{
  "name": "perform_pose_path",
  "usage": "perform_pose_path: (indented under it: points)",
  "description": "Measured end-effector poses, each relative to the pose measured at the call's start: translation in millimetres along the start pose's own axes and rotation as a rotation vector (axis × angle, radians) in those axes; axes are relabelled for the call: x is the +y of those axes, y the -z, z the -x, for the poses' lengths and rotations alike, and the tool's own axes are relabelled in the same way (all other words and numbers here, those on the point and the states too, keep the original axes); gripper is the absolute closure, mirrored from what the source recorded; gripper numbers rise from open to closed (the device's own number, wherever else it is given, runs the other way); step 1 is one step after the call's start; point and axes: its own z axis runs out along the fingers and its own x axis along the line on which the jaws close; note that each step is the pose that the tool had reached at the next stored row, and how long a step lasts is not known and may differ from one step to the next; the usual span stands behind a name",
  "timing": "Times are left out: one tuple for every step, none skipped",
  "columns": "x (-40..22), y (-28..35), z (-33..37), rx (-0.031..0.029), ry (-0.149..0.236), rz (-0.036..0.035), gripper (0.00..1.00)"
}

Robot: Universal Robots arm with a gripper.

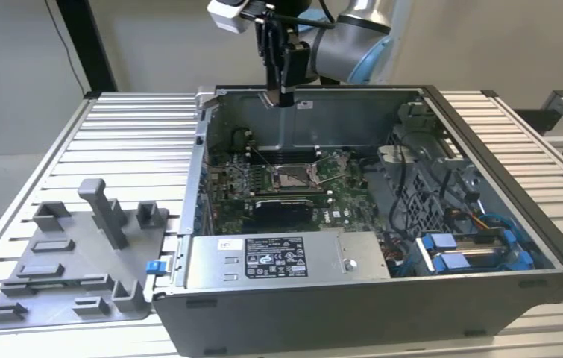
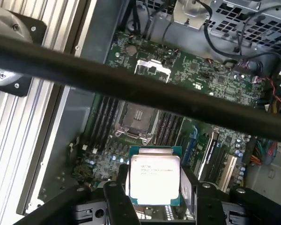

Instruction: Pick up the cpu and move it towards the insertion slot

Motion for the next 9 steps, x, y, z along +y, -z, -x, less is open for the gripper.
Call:
perform_pose_path:
  points:
    - [0.0,0.0,0.0,-0.0006,-0.017,-0.0002,1.0]
    - [0.0,-0.1,0.0,-0.0013,-0.034,-0.0004,1.0]
    - [0.0,-0.1,0.0,-0.002,-0.052,-0.0007,1.0]
    - [0.0,-0.2,0.0,-0.0027,-0.069,-0.0009,1.0]
    - [0.0,-0.2,0.0,-0.0034,-0.086,-0.0012,1.0]
    - [0.0,-0.2,0.0,-0.0041,-0.103,-0.0014,1.0]
    - [0.0,-0.3,0.0,-0.0048,-0.12,-0.0016,1.0]
    - [0.0,-0.3,0.0,-0.0055,-0.137,-0.0019,1.0]
    - [0.0,-0.3,0.0,-0.0061,-0.154,-0.0021,1.0]
